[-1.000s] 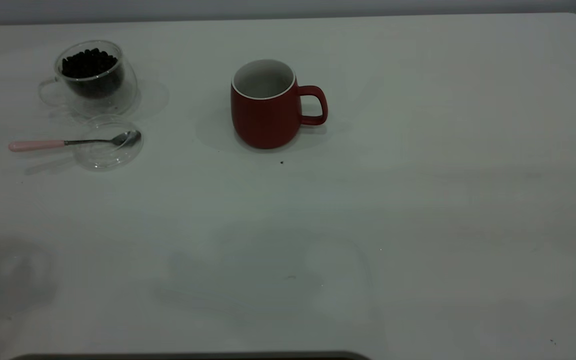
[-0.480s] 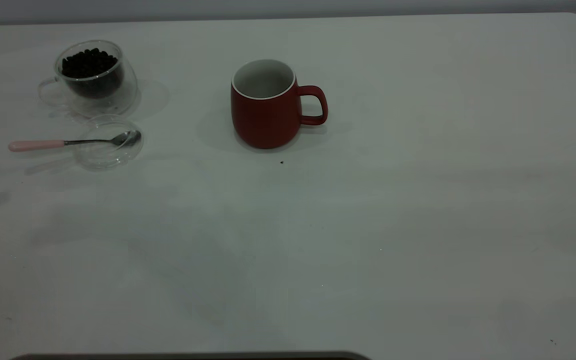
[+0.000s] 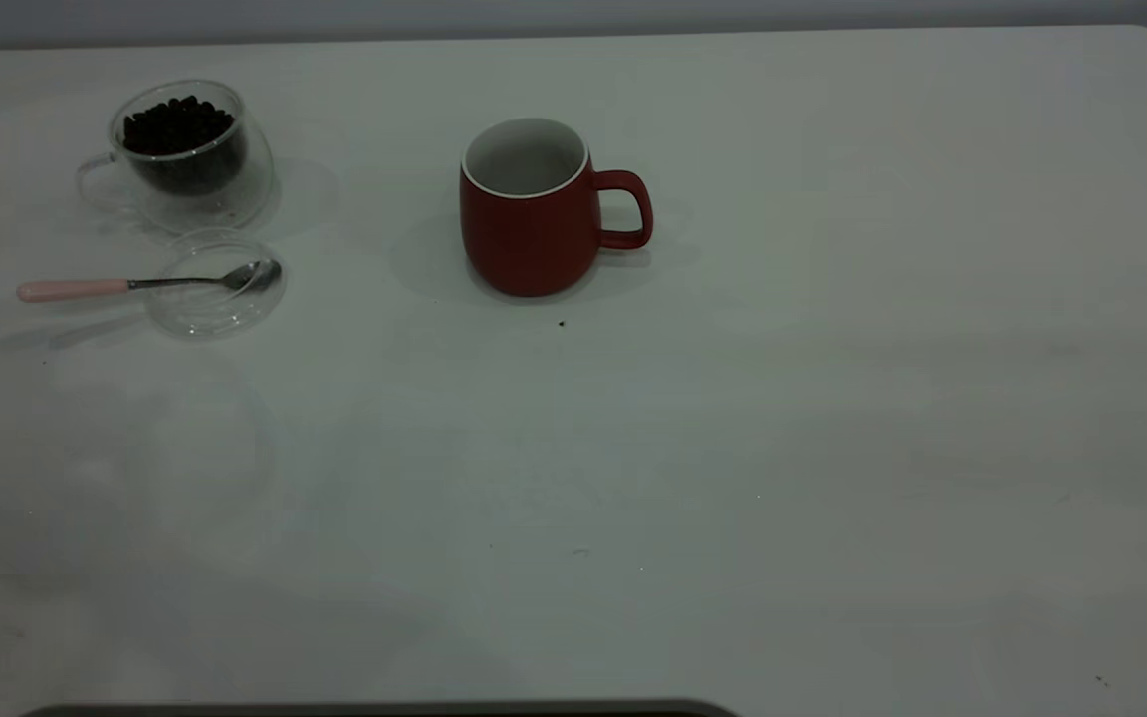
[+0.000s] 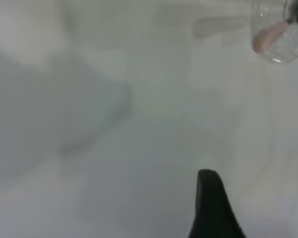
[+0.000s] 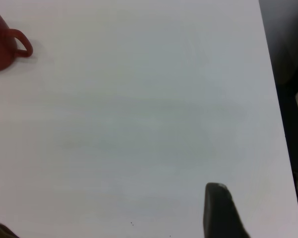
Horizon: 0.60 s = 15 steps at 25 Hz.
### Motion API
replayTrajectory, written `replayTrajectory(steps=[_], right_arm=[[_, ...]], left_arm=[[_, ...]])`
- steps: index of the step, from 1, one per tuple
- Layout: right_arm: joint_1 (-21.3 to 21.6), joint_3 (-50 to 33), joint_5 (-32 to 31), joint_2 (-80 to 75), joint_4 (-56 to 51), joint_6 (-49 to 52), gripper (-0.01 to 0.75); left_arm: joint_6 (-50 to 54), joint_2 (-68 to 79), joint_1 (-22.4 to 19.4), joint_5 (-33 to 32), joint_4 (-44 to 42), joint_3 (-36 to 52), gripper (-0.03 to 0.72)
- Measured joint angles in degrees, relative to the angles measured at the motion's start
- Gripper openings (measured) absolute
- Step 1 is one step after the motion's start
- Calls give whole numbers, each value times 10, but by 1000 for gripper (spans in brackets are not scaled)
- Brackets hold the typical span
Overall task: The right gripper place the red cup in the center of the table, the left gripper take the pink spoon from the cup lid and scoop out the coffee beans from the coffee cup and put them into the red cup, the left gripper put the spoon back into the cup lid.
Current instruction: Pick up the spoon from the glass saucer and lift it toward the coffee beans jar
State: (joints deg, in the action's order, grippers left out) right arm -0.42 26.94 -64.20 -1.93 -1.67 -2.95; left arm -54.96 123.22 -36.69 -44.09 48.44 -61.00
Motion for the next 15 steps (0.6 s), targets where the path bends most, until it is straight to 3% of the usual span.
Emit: replayTrajectory(steps=[7, 15], right_arm=[[0, 0, 0, 0, 0, 0, 415], [0, 0, 0, 0, 0, 0, 415]], left_arm=[[-152, 48, 0, 40, 113, -6, 517], [-147, 82, 6, -34, 140, -66, 576]])
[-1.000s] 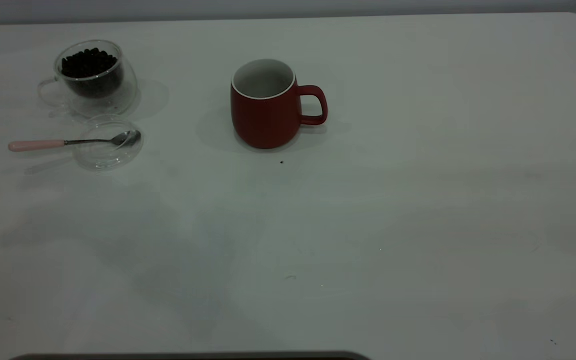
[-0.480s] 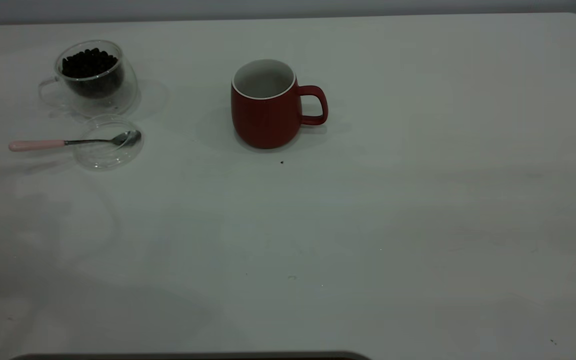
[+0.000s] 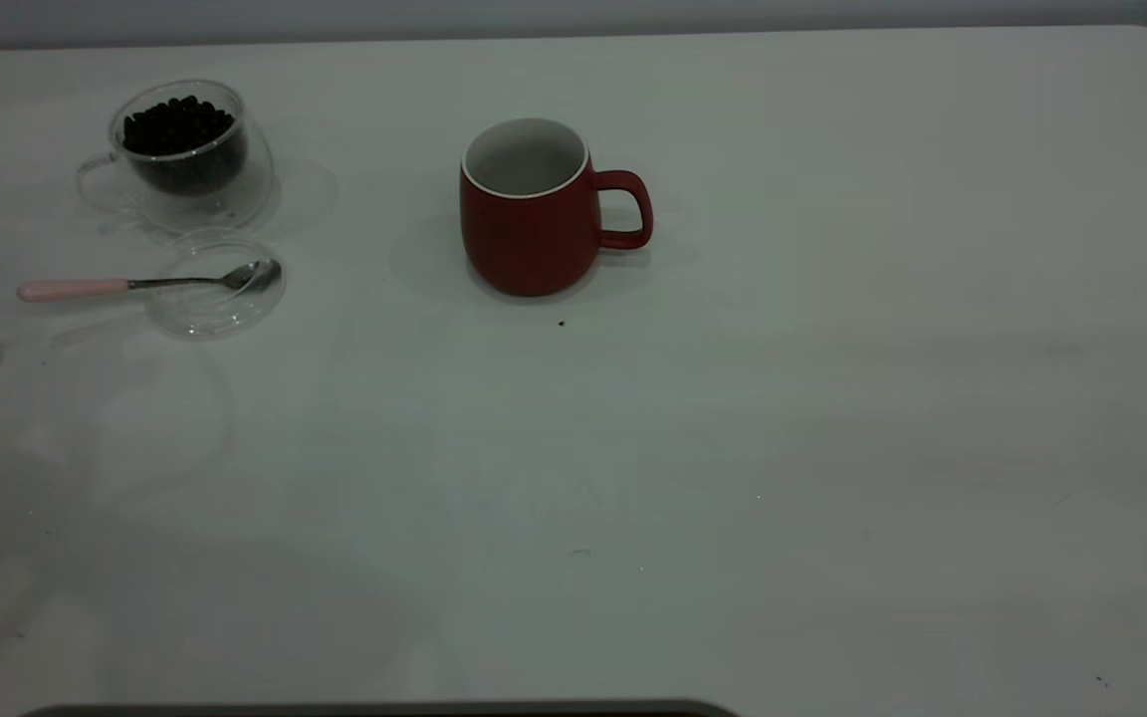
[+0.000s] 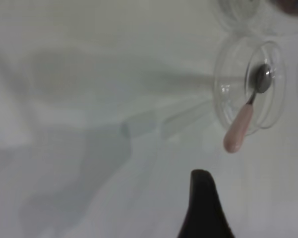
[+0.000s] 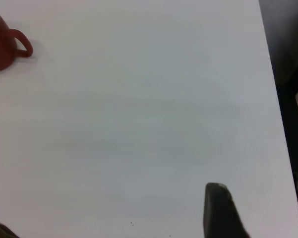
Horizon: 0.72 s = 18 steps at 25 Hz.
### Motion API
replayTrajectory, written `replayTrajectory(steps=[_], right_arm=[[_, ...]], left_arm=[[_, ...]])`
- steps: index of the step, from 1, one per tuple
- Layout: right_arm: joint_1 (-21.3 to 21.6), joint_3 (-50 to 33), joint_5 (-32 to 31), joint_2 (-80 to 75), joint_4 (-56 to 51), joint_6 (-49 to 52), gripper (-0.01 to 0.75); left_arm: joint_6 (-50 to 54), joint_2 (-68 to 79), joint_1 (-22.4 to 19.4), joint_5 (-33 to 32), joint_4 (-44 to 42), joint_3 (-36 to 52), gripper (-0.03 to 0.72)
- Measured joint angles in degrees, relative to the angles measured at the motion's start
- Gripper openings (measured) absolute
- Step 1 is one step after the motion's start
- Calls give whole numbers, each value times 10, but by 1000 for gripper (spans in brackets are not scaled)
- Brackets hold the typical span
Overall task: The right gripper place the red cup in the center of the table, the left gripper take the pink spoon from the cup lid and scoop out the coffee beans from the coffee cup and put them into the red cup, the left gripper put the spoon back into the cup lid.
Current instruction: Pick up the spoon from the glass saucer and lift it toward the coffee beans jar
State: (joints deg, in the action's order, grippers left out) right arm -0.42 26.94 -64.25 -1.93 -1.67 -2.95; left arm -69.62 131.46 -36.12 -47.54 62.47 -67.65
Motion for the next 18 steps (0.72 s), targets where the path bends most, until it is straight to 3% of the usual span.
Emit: replayTrajectory(steps=[10, 18], right_arm=[[0, 0, 0, 0, 0, 0, 415], [0, 0, 0, 0, 0, 0, 415]], left_arm=[[-26, 56, 35, -7, 37, -14, 586], [-53, 82, 84, 30, 75, -16, 586]])
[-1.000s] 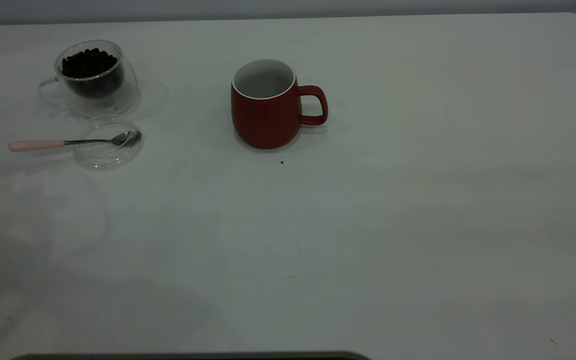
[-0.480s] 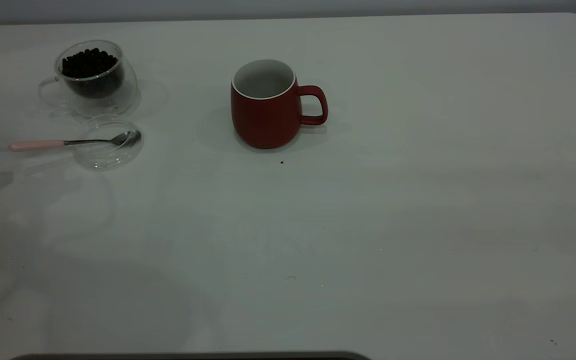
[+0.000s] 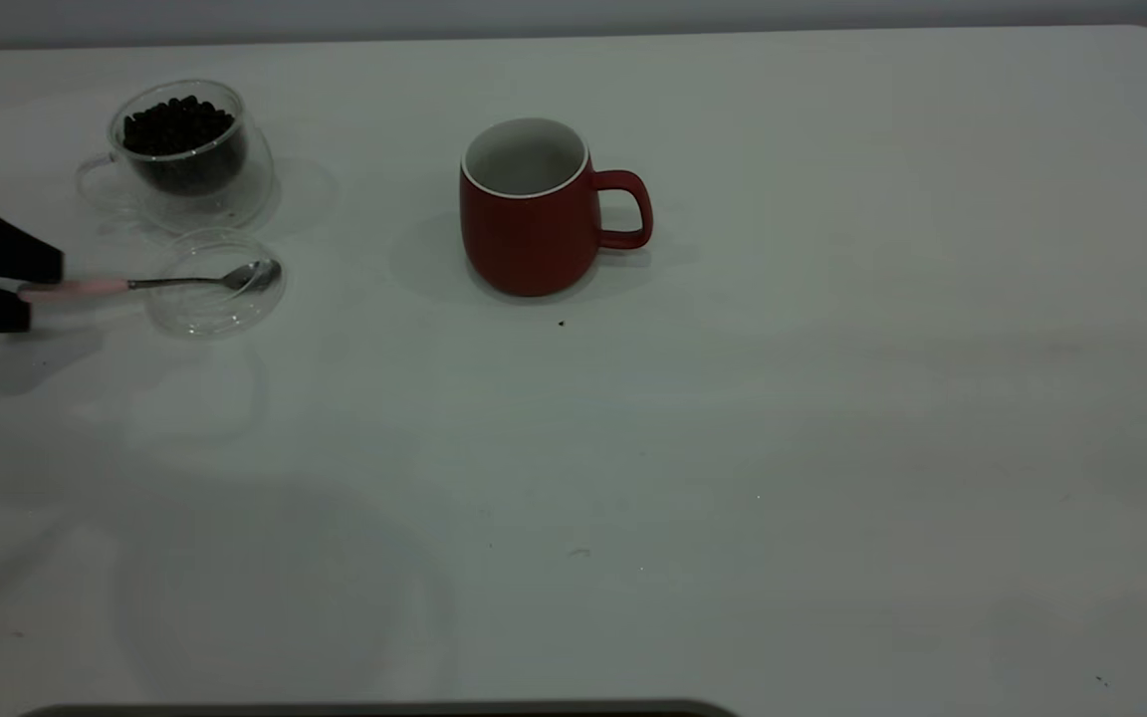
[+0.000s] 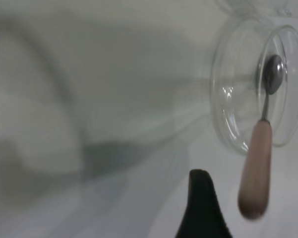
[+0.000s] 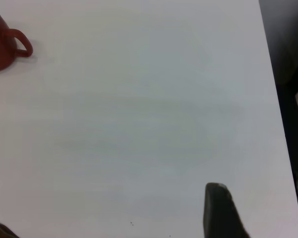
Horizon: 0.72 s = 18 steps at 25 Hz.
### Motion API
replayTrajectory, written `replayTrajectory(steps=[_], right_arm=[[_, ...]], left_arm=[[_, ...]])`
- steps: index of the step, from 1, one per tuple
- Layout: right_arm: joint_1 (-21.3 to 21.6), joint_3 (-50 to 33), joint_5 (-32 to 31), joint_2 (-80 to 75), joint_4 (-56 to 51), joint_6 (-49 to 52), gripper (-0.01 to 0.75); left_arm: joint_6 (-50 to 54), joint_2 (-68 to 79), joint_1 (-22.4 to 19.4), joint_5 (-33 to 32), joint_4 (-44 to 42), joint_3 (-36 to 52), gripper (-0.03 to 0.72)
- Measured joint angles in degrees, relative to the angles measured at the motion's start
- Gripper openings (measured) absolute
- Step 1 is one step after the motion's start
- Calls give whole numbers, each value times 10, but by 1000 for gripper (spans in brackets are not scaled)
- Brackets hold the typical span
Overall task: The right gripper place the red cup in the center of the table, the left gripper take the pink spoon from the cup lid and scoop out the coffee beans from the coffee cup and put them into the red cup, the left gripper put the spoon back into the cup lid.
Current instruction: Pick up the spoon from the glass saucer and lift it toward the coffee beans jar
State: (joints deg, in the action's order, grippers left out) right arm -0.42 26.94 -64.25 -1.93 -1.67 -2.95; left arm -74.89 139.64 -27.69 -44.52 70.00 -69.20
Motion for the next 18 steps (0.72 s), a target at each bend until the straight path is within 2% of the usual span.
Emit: replayTrajectory(steps=[5, 12, 18], right_arm=[[0, 0, 0, 0, 0, 0, 415], [0, 0, 0, 0, 0, 0, 415], [0, 0, 0, 0, 0, 0, 415]], left_arm=[[-2, 18, 20, 8, 18, -2, 586], [-25, 21, 22, 9, 72, -3, 582], [-27, 21, 22, 3, 81, -3, 486]])
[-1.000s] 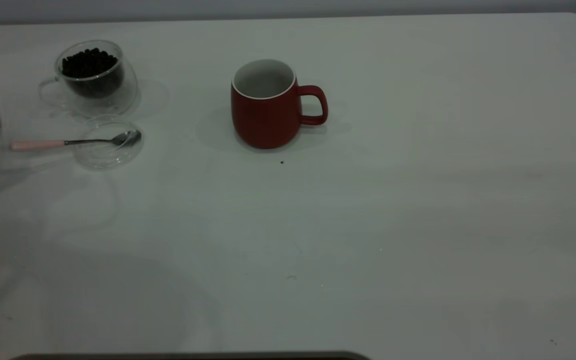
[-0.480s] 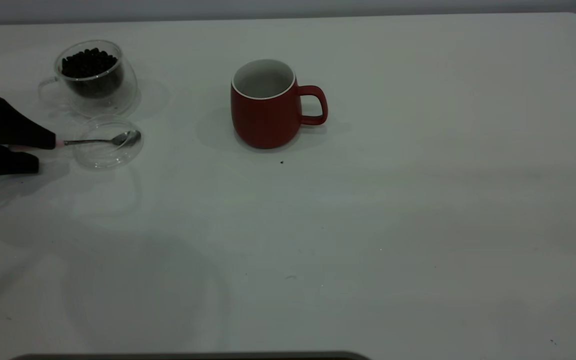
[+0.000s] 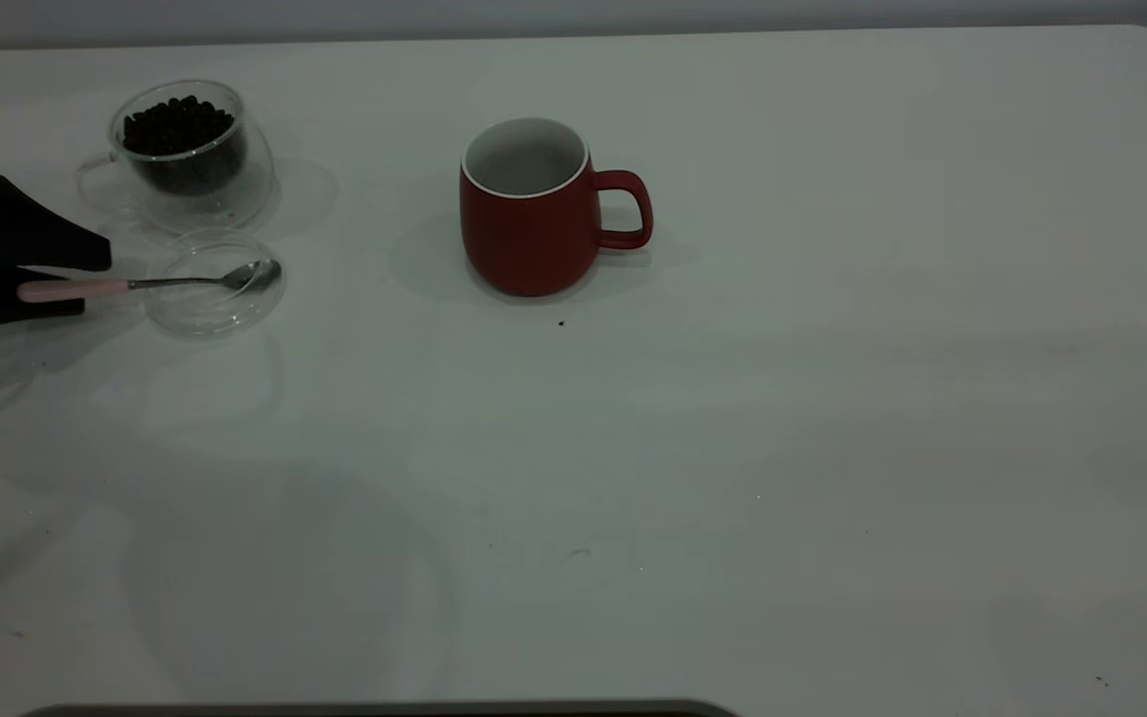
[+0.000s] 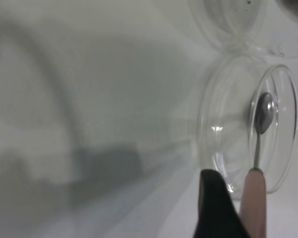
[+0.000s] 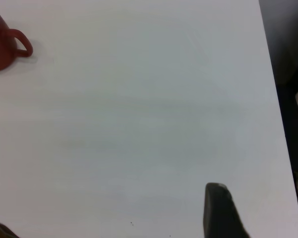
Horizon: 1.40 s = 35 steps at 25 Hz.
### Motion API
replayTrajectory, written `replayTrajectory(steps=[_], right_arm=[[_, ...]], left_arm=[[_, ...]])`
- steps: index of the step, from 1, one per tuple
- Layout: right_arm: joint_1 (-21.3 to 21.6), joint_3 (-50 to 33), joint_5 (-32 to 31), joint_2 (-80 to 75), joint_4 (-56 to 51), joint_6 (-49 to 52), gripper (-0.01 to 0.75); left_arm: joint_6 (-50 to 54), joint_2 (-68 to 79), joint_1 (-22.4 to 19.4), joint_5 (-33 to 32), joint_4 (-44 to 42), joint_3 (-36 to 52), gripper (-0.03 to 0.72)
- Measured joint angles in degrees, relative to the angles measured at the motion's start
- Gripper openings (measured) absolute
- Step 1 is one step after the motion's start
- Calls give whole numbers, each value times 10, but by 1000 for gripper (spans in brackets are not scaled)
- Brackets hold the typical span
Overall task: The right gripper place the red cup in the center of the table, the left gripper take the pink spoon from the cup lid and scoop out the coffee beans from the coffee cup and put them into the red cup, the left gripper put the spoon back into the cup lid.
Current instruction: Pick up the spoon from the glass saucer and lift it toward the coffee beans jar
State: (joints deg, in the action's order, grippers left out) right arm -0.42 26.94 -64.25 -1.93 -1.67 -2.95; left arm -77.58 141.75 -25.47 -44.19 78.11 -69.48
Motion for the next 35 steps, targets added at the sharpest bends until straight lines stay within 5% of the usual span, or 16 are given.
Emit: replayTrajectory(steps=[12, 21, 35], right_arm=[[0, 0, 0, 0, 0, 0, 415], [0, 0, 0, 0, 0, 0, 415], [0, 0, 0, 0, 0, 0, 415]], left_arm=[[15, 0, 0, -10, -9, 0, 401], [31, -3, 0, -40, -11, 0, 127], [109, -96, 0, -77, -125, 0, 120]])
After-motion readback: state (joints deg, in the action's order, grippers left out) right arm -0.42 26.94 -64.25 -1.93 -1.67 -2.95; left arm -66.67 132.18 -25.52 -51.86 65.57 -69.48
